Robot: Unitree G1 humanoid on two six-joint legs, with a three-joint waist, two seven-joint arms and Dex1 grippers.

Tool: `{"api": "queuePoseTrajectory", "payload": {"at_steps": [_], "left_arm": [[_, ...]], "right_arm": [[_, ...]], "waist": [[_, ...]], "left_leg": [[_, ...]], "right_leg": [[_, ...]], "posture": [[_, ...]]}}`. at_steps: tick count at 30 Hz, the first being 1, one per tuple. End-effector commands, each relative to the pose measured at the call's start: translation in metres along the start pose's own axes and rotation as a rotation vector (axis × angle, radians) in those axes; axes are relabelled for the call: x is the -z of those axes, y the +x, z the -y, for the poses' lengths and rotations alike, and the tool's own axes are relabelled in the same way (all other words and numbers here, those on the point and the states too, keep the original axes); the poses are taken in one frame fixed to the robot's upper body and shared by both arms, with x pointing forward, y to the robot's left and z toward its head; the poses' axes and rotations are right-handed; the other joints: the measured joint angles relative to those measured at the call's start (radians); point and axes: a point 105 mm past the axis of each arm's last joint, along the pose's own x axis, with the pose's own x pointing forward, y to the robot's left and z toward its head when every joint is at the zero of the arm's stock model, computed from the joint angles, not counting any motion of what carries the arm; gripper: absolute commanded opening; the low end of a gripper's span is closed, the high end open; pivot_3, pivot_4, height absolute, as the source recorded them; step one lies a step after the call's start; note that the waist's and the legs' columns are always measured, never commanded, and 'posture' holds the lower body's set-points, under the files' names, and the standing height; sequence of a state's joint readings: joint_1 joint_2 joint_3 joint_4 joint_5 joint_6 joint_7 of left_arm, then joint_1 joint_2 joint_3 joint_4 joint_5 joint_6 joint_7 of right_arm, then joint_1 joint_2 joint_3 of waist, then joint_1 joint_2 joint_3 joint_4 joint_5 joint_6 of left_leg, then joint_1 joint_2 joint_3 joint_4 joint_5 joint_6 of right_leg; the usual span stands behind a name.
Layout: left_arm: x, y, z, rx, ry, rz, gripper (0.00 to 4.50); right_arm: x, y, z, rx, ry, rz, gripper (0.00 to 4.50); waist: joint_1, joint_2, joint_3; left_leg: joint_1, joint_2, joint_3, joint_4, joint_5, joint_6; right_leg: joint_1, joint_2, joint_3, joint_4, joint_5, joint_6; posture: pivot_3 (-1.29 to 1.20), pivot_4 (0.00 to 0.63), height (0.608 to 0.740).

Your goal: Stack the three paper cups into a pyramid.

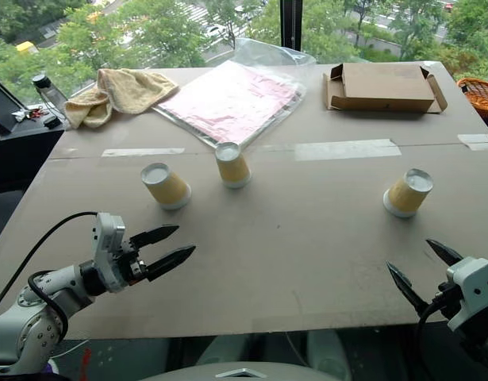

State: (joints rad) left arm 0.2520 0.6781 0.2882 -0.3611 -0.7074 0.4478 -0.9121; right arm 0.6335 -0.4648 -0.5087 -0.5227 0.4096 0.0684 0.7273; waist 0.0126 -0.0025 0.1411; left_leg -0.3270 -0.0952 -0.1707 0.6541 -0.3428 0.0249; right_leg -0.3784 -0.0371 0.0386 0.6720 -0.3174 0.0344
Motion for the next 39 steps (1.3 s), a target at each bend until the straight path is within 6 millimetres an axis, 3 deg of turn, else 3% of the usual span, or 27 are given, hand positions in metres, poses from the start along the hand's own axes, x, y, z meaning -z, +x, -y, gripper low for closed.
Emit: {"api": "queuePoseTrajectory", "payload": {"at_steps": [1, 9, 17, 25, 29, 34, 39], "left_arm": [[-0.013, 0.004, 0.003, 0.032, 0.05, 0.018, 4.47], [-0.037, 0.024, 0.024, 0.198, 0.092, 0.075, 4.47], [-0.058, 0.025, 0.061, 0.467, 0.203, 0.111, 4.47], [-0.064, 0.032, 0.079, 0.54, 0.209, 0.133, 4.47], [-0.067, 0.032, 0.082, 0.539, 0.212, 0.146, 4.47], [-0.065, 0.029, 0.085, 0.527, 0.194, 0.152, 4.47], [-0.067, 0.027, 0.088, 0.503, 0.193, 0.156, 4.5]], "right_arm": [[-0.013, 0.009, 0.0, 0.04, -0.008, 0.058, 4.49], [-0.036, 0.027, 0.016, 0.234, 0.027, 0.098, 4.49], [-0.045, 0.049, 0.047, 0.374, 0.074, 0.057, 4.49], [-0.048, 0.079, 0.06, 0.395, 0.155, 0.052, 4.49], [-0.044, 0.089, 0.076, 0.454, 0.165, 0.025, 4.49], [-0.043, 0.1, 0.079, 0.43, 0.187, 0.024, 4.49], [-0.047, 0.106, 0.08, 0.38, 0.173, 0.042, 2.2]], "waist": [[0.0, 0.0, 0.0], [-0.001, 0.0, 0.0], [-0.003, 0.001, 0.0], [-0.007, 0.001, 0.0], [-0.016, 0.001, 0.0], [-0.024, 0.001, 0.0], [-0.025, 0.001, 0.0]], "left_leg": [[0.0, 0.0, 0.0, 0.0, 0.0, 0.0], [0.0, 0.0, 0.0, 0.002, 0.0, 0.0], [-0.001, 0.0, 0.001, 0.003, 0.0, 0.0], [-0.001, 0.0, 0.001, 0.003, 0.0, 0.0], [-0.001, 0.0, 0.001, 0.003, 0.0, 0.0], [-0.002, 0.0, 0.001, 0.003, 0.0, 0.0], [-0.002, 0.0, 0.001, 0.003, 0.0, 0.0]], "right_leg": [[0.0, 0.0, 0.0, 0.0, 0.0, 0.0], [-0.001, 0.0, 0.0, 0.003, 0.0, 0.0], [-0.002, 0.0, 0.001, 0.004, 0.0, 0.0], [-0.002, 0.0, 0.0, 0.005, 0.0, 0.0], [-0.002, 0.0, 0.001, 0.005, 0.0, 0.0], [-0.003, 0.0, 0.001, 0.005, 0.0, 0.0], [-0.003, 0.0, 0.001, 0.005, 0.0, 0.0]], "posture": [[0.0, 0.15, 0.74], [0.0, 0.15, 0.74], [0.0, 0.15, 0.74], [0.0, 0.15, 0.74], [0.0, 0.15, 0.74], [0.0, 0.15, 0.74], [0.0, 0.15, 0.74]]}}
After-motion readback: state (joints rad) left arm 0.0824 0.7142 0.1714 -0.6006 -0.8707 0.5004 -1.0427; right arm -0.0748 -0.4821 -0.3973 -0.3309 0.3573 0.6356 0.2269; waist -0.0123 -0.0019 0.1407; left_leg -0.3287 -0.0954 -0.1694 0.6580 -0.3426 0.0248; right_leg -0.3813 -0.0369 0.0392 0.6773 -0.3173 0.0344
